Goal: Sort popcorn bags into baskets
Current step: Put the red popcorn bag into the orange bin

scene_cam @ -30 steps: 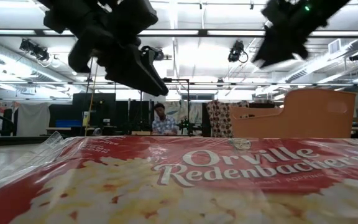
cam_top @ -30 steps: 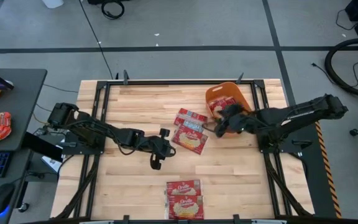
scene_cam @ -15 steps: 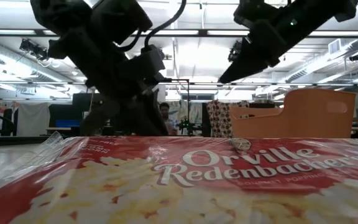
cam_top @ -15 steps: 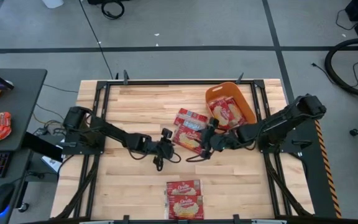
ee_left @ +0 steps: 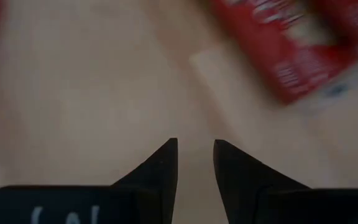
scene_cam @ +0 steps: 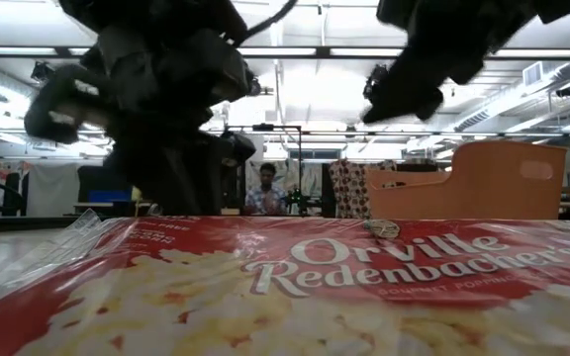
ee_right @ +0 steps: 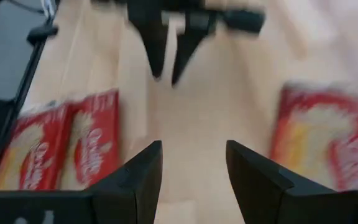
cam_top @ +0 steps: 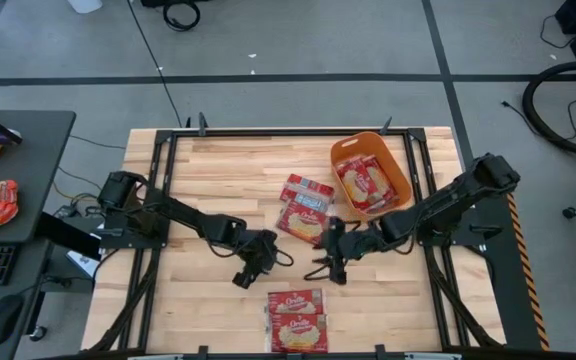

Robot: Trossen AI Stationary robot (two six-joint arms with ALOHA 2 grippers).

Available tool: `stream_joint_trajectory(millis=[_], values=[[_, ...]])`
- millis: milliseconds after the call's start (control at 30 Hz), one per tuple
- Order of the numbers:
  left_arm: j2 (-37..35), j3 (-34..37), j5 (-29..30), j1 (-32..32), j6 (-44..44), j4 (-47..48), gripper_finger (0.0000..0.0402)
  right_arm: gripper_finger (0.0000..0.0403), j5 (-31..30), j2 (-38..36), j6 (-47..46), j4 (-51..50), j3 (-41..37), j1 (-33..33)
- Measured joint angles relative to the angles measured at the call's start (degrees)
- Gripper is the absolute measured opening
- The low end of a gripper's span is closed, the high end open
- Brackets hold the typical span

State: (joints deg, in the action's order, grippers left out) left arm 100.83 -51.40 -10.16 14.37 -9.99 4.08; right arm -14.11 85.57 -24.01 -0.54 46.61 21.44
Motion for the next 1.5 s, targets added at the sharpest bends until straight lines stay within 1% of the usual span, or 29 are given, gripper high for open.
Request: stream_joint_trajectory(millis=[67, 133, 267, 367, 467, 567, 833, 933, 1067, 1167, 1367, 1500], values=[[0.0, -0.2, -3.7, 0.0, 2.0, -0.8, 0.0107, 0.0182, 2.1, 2.4, -2.6, -0.4, 0.7, 1.2], [0.0, -0.2, -3.9, 0.2, 2.9, -1.4, 0.0107, 0.018, 2.9, 4.9, -3.3, -0.9, 2.3, 2.8], [0.0, -0.4, -3.6, 0.1, 6.7, -0.9, 0.0107, 0.0173, 2.7, 10.3, 0.0, -0.8, 7.5, 6.6], [-0.9, -0.7, -3.5, 0.1, 8.7, 2.2, 0.0107, 0.0166, 2.9, 14.4, 1.7, -0.6, 11.2, 9.1], [-3.1, -1.6, -3.2, 0.2, 10.0, 4.5, 0.0107, 0.0161, 3.3, 18.8, 1.2, -0.6, 14.5, 10.8], [-5.0, -1.9, -1.0, 0.1, 10.9, 6.3, 0.0107, 0.0158, 3.4, 23.0, 0.2, -0.9, 17.6, 12.0], [-7.1, -2.0, 0.3, 1.2, 11.0, 6.5, 0.0107, 0.0155, 3.6, 31.9, -2.9, -0.4, 22.5, 13.0], [-7.1, -1.9, 0.5, 2.0, 11.0, 6.5, 0.0107, 0.0155, 2.0, 33.0, -4.5, -1.6, 22.8, 12.4], [-7.1, -1.9, 1.4, 2.6, 10.8, 5.1, 0.0107, 0.0155, -3.0, 31.9, -5.5, -10.3, 22.8, 10.7], [-7.1, -1.9, 1.6, 2.6, 10.9, 3.4, 0.0107, 0.0155, -7.1, 30.3, -2.6, -14.4, 22.7, 9.1], [-7.1, -1.9, 2.1, 2.6, 11.2, 2.4, 0.0107, 0.0155, -11.8, 27.1, 4.4, -24.5, 22.5, 5.0], [-7.0, -1.9, 3.6, 2.6, 11.4, 2.5, 0.0107, 0.0155, -16.9, 25.7, 5.4, -30.1, 22.2, 1.7]])
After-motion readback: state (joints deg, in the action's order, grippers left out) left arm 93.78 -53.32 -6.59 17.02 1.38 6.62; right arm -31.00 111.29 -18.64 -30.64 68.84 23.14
